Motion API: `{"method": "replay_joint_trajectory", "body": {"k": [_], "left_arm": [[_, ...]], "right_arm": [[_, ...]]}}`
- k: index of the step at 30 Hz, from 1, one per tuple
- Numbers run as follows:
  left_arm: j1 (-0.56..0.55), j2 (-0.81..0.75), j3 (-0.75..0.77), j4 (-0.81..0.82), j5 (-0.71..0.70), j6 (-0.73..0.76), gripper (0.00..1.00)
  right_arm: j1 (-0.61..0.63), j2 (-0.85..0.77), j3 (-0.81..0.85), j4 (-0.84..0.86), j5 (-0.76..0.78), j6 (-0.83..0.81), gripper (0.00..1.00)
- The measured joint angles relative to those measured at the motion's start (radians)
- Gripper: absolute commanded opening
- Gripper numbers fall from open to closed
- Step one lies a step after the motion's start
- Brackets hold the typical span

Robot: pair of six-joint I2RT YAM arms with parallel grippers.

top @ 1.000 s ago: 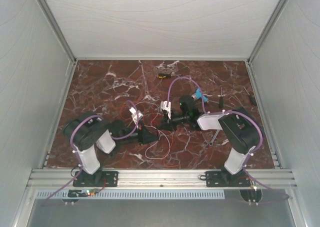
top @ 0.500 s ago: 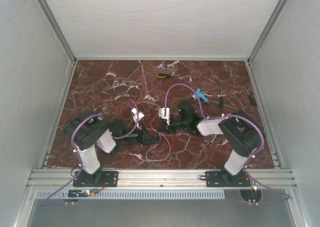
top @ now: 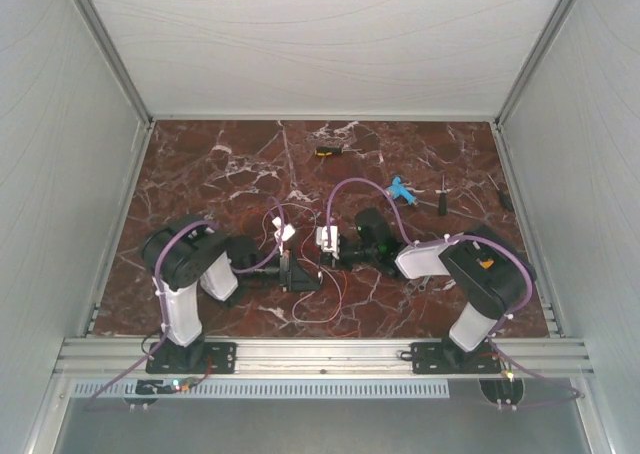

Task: Zip-tie the wires
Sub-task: Tie the cable at the center of the board.

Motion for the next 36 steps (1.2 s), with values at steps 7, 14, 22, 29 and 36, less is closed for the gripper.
{"method": "replay_joint_trajectory", "body": {"k": [7, 14, 22, 29, 36], "left_arm": [[0.001, 0.021, 0.012, 0.000, 0.039, -0.031, 0.00], [0.002, 0.039, 0.019, 0.000, 0.064, -0.052, 0.00], [0.002, 0.063, 0.033, 0.000, 0.085, -0.069, 0.00], [0.002, 0.063, 0.035, 0.000, 0.088, -0.079, 0.00], [0.002, 0.063, 0.033, 0.000, 0.087, -0.079, 0.00]], "right_arm": [[0.014, 0.000, -0.033, 0.027, 0.021, -0.050, 0.00], [0.022, 0.000, -0.039, 0.042, 0.023, -0.071, 0.00], [0.028, -0.001, -0.050, 0.059, 0.031, -0.084, 0.00], [0.032, 0.000, -0.050, 0.061, 0.044, -0.085, 0.00], [0.033, 0.001, -0.050, 0.071, 0.049, -0.084, 0.00]]}}
